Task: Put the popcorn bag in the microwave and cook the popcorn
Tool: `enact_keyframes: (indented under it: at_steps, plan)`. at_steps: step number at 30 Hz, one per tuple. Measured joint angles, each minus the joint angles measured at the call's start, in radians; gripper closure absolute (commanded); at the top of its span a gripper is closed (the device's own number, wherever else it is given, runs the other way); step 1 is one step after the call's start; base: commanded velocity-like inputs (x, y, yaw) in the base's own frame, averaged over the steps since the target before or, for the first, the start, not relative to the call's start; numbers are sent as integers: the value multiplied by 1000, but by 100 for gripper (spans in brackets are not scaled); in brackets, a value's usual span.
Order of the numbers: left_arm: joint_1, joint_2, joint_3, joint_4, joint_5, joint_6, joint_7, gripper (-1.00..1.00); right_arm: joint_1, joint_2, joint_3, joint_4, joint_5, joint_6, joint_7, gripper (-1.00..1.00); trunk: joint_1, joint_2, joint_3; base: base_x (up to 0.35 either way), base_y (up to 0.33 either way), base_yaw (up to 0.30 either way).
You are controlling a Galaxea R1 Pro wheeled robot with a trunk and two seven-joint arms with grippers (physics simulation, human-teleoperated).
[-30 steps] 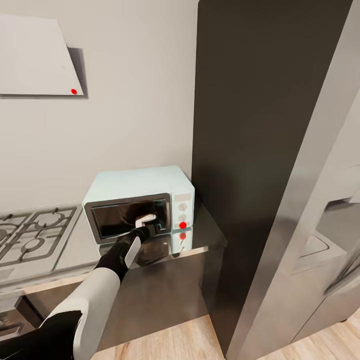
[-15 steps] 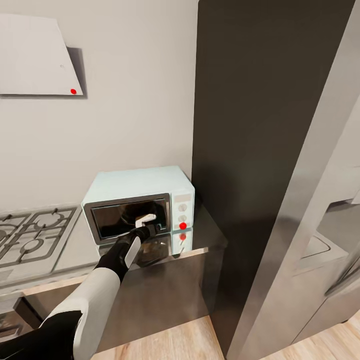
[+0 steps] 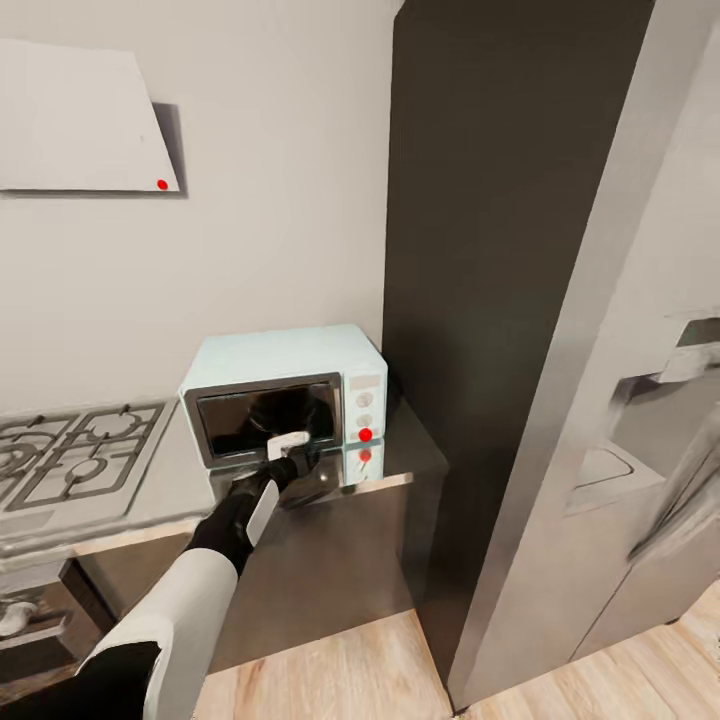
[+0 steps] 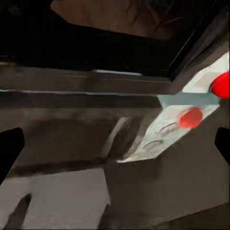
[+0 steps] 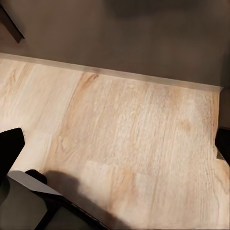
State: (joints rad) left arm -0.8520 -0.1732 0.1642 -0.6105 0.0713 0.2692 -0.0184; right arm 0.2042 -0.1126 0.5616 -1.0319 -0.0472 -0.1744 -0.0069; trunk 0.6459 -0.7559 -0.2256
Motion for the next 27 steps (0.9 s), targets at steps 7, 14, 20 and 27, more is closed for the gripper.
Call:
enact_keyframes:
  at_steps: [7, 14, 20, 27]
  plan:
    - [397, -1, -187, -637, -3, 11, -54, -100, 0, -2, -1, -12, -1, -1, -1, -100, 0, 0, 0, -350, 0, 0]
    - [902, 41, -223, -889, -3, -40, -59, -100, 0, -12, -10, -60, -1, -1, -8, -100, 0, 0, 0, -302, 0, 0]
    - [1205, 134, -186, -883, 0, -365, -50, -100, 0, -16, -17, -222, -1, 35, -13, -100, -1, 0, 0, -25, 0, 0]
    - [1247, 116, 57, -717, 7, -411, -51, -100, -161, 15, -96, -542, 2, 490, -24, -100, -1, 0, 0, 0, 0, 0]
